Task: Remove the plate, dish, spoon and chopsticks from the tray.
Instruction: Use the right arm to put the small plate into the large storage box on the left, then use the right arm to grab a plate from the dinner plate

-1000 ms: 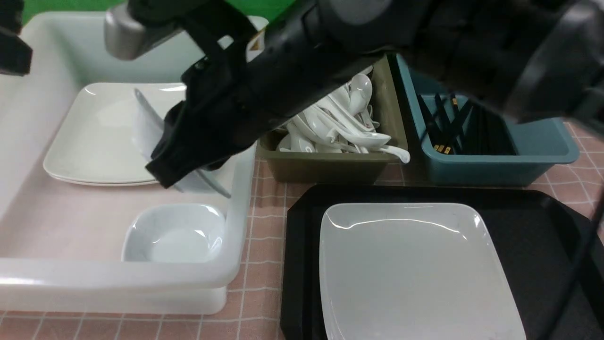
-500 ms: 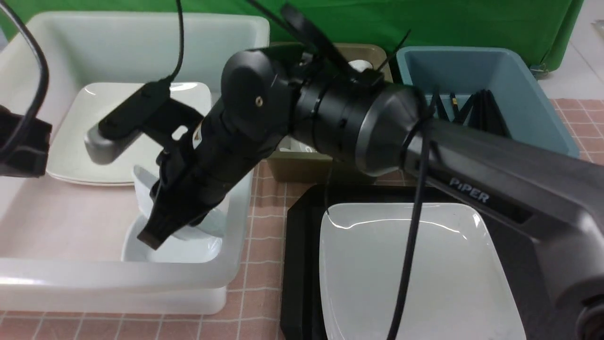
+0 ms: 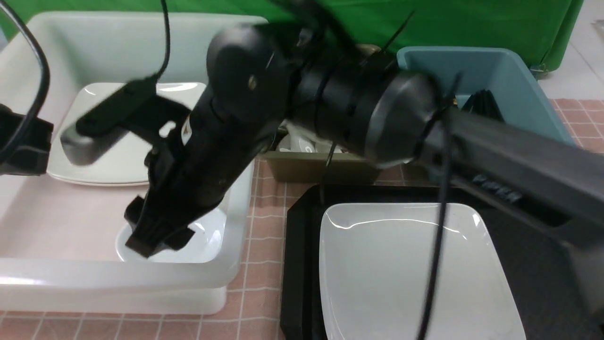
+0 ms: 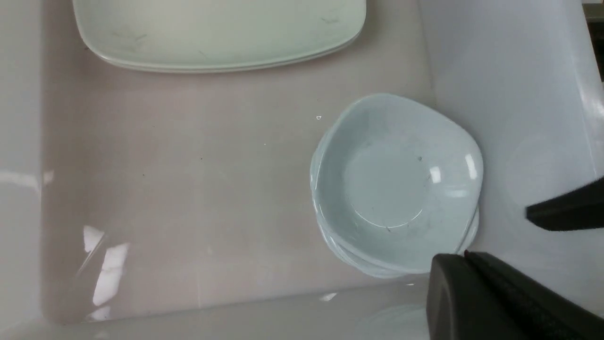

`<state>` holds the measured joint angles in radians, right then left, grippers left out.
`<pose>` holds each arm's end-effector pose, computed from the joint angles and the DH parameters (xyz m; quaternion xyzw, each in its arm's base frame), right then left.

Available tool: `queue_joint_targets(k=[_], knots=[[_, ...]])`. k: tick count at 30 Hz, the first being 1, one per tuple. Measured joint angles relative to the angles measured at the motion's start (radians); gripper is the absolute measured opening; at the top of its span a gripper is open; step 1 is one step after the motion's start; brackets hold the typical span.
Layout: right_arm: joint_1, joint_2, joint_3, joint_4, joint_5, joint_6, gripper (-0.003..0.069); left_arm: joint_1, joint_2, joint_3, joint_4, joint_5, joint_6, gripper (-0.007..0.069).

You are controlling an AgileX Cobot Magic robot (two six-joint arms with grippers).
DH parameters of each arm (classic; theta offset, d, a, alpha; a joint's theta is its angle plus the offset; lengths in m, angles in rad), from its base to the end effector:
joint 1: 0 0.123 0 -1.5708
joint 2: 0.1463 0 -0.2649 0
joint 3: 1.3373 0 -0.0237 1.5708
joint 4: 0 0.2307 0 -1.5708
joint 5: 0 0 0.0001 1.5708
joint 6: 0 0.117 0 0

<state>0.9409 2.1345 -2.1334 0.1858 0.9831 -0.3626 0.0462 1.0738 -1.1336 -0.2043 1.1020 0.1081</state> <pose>0.2642 0.3930 0.2775 -0.5517 0.7611 0.1800 0.2898 0.2017 -0.0119 0.3356 0.0130 0.9481 -0.0771 0.3083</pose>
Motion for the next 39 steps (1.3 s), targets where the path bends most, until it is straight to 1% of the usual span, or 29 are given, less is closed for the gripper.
queue_joint_targets(k=[1, 2, 3, 4, 6, 7, 8, 9, 10, 14, 17, 19, 20, 21, 22, 23, 25, 27, 28, 29, 31, 32, 33, 36, 39], knots=[[-0.002, -0.025, -0.016, -0.030, 0.045, 0.019, 0.0486, -0.004, 0.000, 0.000, -0.011, -0.002, 0.004, 0.0001], [-0.007, -0.047, -0.029, -0.060, 0.086, 0.037, 0.0446, -0.015, 0.000, 0.000, -0.021, -0.007, 0.011, 0.0001], [-0.010, -0.058, -0.035, -0.068, 0.107, 0.045, 0.0435, -0.019, 0.000, 0.000, -0.026, -0.007, 0.013, 0.0001], [-0.026, -0.098, -0.044, -0.139, 0.150, 0.081, 0.0315, -0.053, 0.000, 0.000, -0.038, -0.021, 0.019, 0.0001], [-0.068, -0.164, -0.038, -0.205, 0.150, 0.123, 0.0134, -0.117, 0.000, 0.000, -0.048, -0.034, 0.022, 0.0001], [-0.084, -0.191, -0.032, -0.219, 0.150, 0.132, 0.0098, -0.147, 0.000, 0.000, -0.051, -0.038, 0.022, 0.0001], [-0.127, -0.236, -0.007, -0.231, 0.150, 0.152, 0.0047, -0.188, 0.001, 0.000, -0.051, -0.044, 0.022, 0.0001], [-0.127, -0.245, -0.007, -0.233, 0.150, 0.152, 0.0043, -0.205, 0.001, 0.000, -0.051, -0.047, 0.022, 0.0001], [-0.176, -0.304, 0.035, -0.237, 0.150, 0.178, 0.0030, -0.257, 0.002, 0.000, -0.050, -0.054, 0.022, 0.0001], [-0.338, -0.485, 0.245, -0.240, 0.150, 0.228, 0.0030, -0.431, 0.018, 0.004, -0.051, -0.058, 0.022, 0.0001], [-0.501, -0.641, 0.528, -0.226, 0.148, 0.258, 0.0030, -0.555, 0.034, 0.028, -0.051, -0.079, 0.022, 0.0001], [-0.608, -0.732, 0.700, -0.203, 0.141, 0.271, 0.0030, -0.618, 0.041, 0.053, -0.051, -0.106, 0.022, 0.0001], [-0.608, -0.732, 0.719, -0.198, 0.141, 0.274, 0.0030, -0.625, 0.042, 0.056, -0.051, -0.114, 0.022, 0.0001], [-0.690, -0.793, 0.854, -0.163, 0.127, 0.276, 0.0030, -0.670, 0.050, 0.078, -0.051, -0.148, 0.023, 0.0001], [-0.748, -0.827, 0.963, -0.126, 0.102, 0.276, 0.0034, -0.713, 0.058, 0.099, -0.052, -0.182, 0.025, 0.0001], [-0.784, -0.843, 1.029, -0.105, 0.080, 0.276, 0.0042, -0.730, 0.066, 0.106, -0.055, -0.207, 0.026, 0.0001], [-0.860, -0.863, 1.159, -0.029, 0.023, 0.264, 0.0083, -0.782, 0.088, 0.124, -0.059, -0.261, 0.028, 0.0001], [-0.932, -0.864, 1.284, 0.064, -0.052, 0.219, 0.0194, -0.849, 0.139, 0.131, -0.061, -0.319, 0.046, 0.0001], [-0.938, -0.863, 1.294, 0.073, -0.057, 0.219, 0.0194, -0.853, 0.143, 0.131, -0.061, -0.319, 0.046, 0.0001], [-0.969, -0.854, 1.348, 0.122, -0.094, 0.184, 0.0274, -0.882, 0.179, 0.134, -0.061, -0.353, 0.058, 0.0001], [-0.991, -0.820, 1.405, 0.185, -0.157, 0.139, 0.0388, -0.927, 0.240, 0.134, -0.063, -0.403, 0.069, 0.0001], [-0.992, -0.816, 1.408, 0.190, -0.162, 0.139, 0.0395, -0.932, 0.244, 0.134, -0.062, -0.406, 0.069, 0.0001], [-0.996, -0.790, 1.423, 0.206, -0.186, 0.129, 0.0439, -0.946, 0.275, 0.134, -0.066, -0.424, 0.069, 0.0001], [-0.997, -0.724, 1.430, 0.219, -0.237, 0.116, 0.0469, -0.955, 0.325, 0.134, -0.069, -0.430, 0.069, 0.0001], [-0.997, -0.660, 1.431, 0.240, -0.274, 0.114, 0.0475, -0.957, 0.345, 0.135, -0.069, -0.427, 0.069, 0.0001]])
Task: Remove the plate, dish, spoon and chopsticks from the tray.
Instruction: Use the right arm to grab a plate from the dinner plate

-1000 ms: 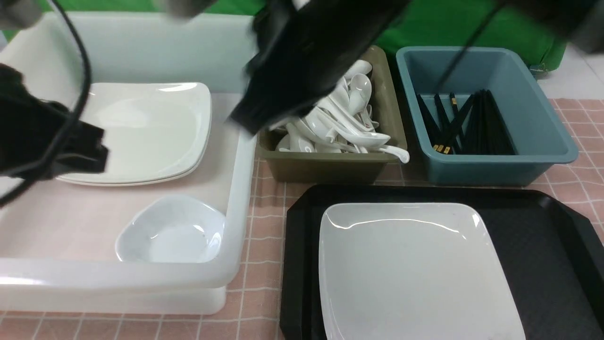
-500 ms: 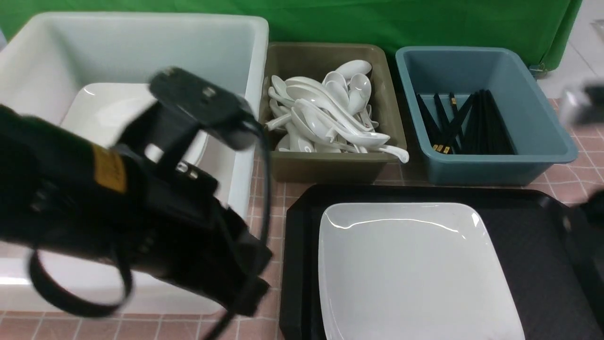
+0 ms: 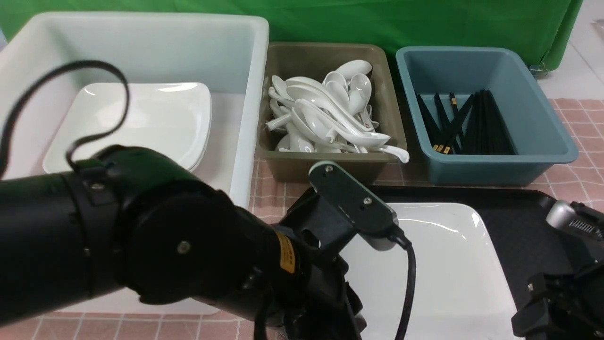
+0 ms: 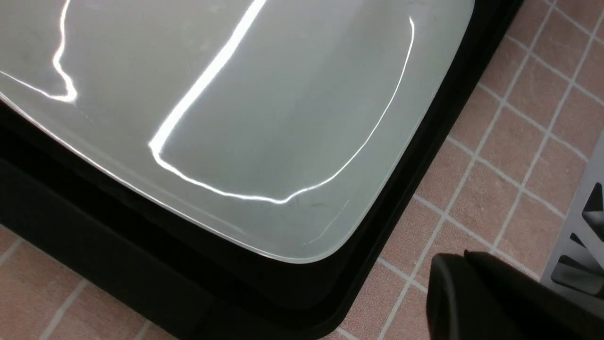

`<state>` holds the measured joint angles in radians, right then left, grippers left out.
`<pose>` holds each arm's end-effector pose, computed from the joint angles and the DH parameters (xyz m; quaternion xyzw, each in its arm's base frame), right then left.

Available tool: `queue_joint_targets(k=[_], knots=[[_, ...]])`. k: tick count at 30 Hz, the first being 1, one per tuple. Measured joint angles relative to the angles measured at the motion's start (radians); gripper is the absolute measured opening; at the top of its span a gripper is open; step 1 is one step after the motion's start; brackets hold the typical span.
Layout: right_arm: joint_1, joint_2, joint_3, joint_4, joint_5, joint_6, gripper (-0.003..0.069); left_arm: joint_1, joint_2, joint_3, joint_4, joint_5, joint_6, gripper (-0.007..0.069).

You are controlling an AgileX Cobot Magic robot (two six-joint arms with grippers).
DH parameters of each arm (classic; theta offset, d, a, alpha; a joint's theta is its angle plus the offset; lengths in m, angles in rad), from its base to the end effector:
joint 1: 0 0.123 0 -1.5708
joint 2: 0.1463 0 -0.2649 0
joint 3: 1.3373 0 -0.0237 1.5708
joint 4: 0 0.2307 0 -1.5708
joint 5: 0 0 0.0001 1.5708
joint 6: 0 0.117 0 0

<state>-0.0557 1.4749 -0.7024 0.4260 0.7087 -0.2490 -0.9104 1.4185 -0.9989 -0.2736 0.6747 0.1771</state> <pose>0.2331 0.0185 0.1500 0.0531 0.9833 0.1364 0.1082 0.1608 -0.2392 0.2386 0.4250 0.8550 -0.2028 0.2173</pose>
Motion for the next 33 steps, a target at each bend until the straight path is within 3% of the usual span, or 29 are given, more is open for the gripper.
queue_joint_targets(k=[13, 16, 20, 28, 33], knots=[[-0.001, 0.179, -0.009, 0.071, -0.037, -0.014, 0.0463, 0.000, 0.003, 0.000, 0.000, 0.000, -0.004, 0.0001], [-0.001, 0.189, -0.009, 0.082, -0.036, -0.028, 0.0395, 0.000, 0.003, 0.000, 0.000, 0.000, -0.010, 0.0001], [-0.001, 0.202, -0.009, 0.106, -0.037, -0.056, 0.0197, 0.000, 0.003, 0.000, 0.001, -0.002, -0.018, 0.0001], [-0.001, 0.161, -0.009, 0.110, -0.030, -0.072, 0.0191, 0.001, -0.001, 0.000, 0.009, -0.002, -0.033, 0.0001], [-0.001, -0.026, -0.022, 0.095, 0.023, -0.052, 0.0118, 0.039, -0.043, 0.000, 0.055, -0.001, -0.089, 0.0001]])
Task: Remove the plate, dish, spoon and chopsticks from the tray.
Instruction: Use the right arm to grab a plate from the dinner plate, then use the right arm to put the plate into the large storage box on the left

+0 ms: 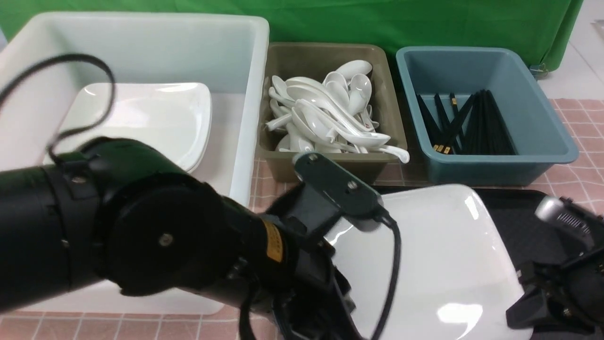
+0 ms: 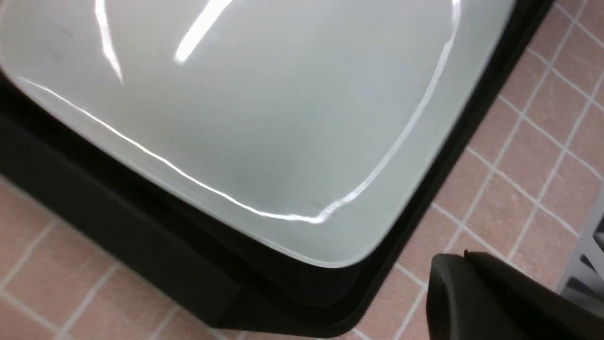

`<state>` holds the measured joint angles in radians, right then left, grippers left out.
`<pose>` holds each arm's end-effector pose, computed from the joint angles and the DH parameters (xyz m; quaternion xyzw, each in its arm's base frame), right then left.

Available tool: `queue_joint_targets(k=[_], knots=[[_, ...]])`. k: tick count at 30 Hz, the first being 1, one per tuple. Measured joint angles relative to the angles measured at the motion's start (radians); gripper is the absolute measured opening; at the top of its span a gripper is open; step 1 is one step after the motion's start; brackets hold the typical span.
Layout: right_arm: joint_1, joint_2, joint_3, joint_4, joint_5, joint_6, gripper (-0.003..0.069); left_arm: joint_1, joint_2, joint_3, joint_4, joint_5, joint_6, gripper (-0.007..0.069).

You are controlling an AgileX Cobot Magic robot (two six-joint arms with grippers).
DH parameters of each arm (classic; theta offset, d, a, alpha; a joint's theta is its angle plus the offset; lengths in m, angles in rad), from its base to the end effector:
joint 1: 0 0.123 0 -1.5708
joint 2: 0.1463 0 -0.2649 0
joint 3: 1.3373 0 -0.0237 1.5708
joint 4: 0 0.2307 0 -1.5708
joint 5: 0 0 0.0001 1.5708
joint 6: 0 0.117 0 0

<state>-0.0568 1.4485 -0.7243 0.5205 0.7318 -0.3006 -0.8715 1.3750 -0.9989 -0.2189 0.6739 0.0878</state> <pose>0.2373 0.0255 0.1633 0.0549 0.9753 0.1700 0.1297 0.1694 -0.2261 0.2501 0.3835 0.8696 -0.1974 0.2404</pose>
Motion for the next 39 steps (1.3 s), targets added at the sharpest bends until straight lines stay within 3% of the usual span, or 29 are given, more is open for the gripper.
queue_joint_targets(k=[3, 7, 15, 24, 31, 39], knots=[[0.000, -0.117, -0.042, -0.003, 0.058, 0.017, 0.0074, 0.053, -0.041, -0.003, 0.032, 0.003, -0.034, 0.0001], [0.000, -0.215, -0.122, -0.060, 0.119, 0.054, 0.0076, 0.148, -0.097, -0.015, 0.045, 0.018, -0.047, 0.0001], [0.000, -0.257, -0.304, -0.051, 0.157, 0.125, 0.0077, 0.329, -0.177, -0.023, 0.070, 0.048, -0.048, 0.0001], [0.049, -0.178, -0.563, 0.195, 0.100, 0.124, 0.0077, 0.655, -0.288, -0.027, 0.142, 0.073, -0.047, 0.0001], [0.376, 0.133, -0.834, 0.229, -0.113, 0.140, 0.0077, 0.964, -0.331, -0.033, 0.050, 0.082, -0.046, 0.0001], [0.584, 0.575, -1.232, 0.236, -0.235, 0.261, 0.0077, 1.033, -0.331, -0.033, -0.021, 0.079, -0.011, 0.0001]])
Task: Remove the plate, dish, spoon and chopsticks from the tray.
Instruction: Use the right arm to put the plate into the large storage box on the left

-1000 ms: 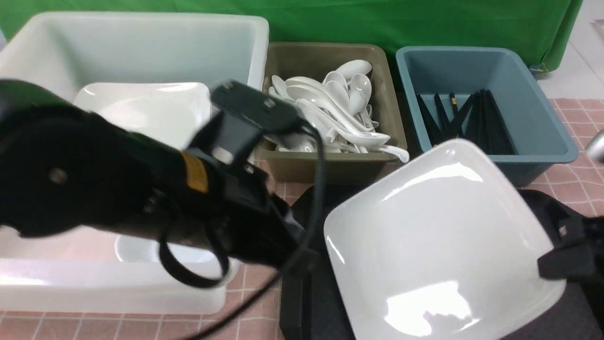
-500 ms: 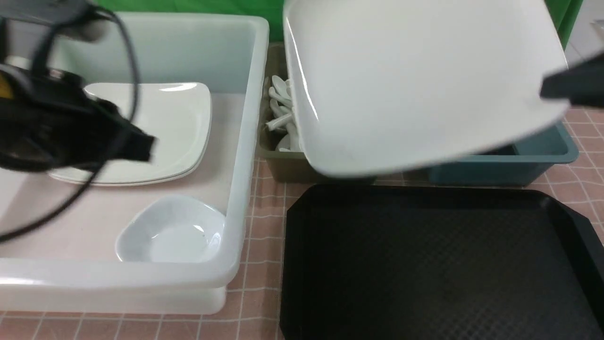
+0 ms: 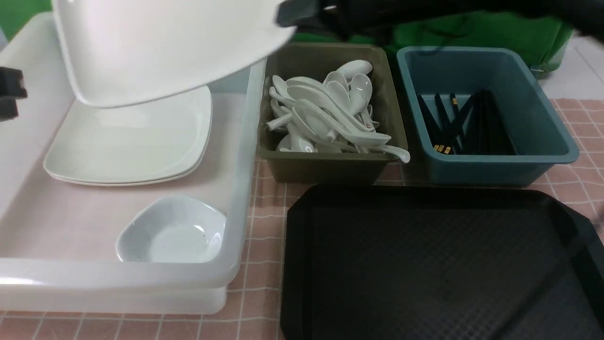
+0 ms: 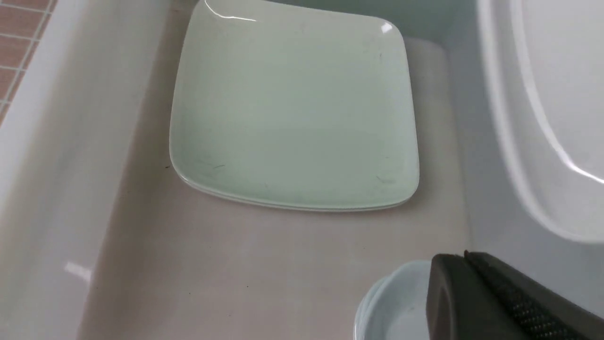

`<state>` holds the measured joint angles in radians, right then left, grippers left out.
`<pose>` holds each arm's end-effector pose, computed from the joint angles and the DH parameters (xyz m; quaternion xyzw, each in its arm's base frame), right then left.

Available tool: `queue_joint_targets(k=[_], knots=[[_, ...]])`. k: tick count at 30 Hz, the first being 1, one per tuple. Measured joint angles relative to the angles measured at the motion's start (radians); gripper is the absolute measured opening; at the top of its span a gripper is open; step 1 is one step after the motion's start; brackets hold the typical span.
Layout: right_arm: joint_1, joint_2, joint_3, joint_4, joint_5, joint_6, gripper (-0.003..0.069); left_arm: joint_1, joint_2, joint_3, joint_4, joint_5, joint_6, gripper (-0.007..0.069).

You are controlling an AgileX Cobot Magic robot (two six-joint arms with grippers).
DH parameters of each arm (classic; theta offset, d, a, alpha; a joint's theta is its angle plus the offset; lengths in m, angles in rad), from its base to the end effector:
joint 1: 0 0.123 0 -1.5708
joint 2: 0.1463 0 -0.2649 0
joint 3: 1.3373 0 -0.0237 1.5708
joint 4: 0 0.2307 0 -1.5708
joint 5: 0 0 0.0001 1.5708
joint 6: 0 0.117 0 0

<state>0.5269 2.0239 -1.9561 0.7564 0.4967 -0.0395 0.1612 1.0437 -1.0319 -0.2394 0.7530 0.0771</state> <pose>0.3984 0.2761 0.3313 -0.0434 0.8142 0.4262 0.3919 0.2209 0.0167 0.3388 -0.0809 0.8929 -0.0595 0.4390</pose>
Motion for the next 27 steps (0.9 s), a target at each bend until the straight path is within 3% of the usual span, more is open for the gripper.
queue_joint_targets(k=[7, 19, 25, 27], knots=[[0.081, 0.232, -0.202, 0.003, -0.127, 0.094, 0.0077, 0.001, 0.000, 0.000, 0.023, 0.000, 0.002, 0.0001], [0.125, 0.368, -0.219, 0.009, -0.246, 0.141, 0.0101, 0.002, 0.000, 0.000, 0.027, -0.016, 0.002, 0.0001], [0.131, 0.382, -0.221, 0.025, -0.276, 0.153, 0.0265, 0.002, 0.000, 0.000, 0.027, -0.018, 0.004, 0.0001], [0.132, 0.382, -0.222, 0.026, -0.281, 0.153, 0.0277, 0.002, 0.000, 0.000, 0.027, -0.018, 0.004, 0.0001]])
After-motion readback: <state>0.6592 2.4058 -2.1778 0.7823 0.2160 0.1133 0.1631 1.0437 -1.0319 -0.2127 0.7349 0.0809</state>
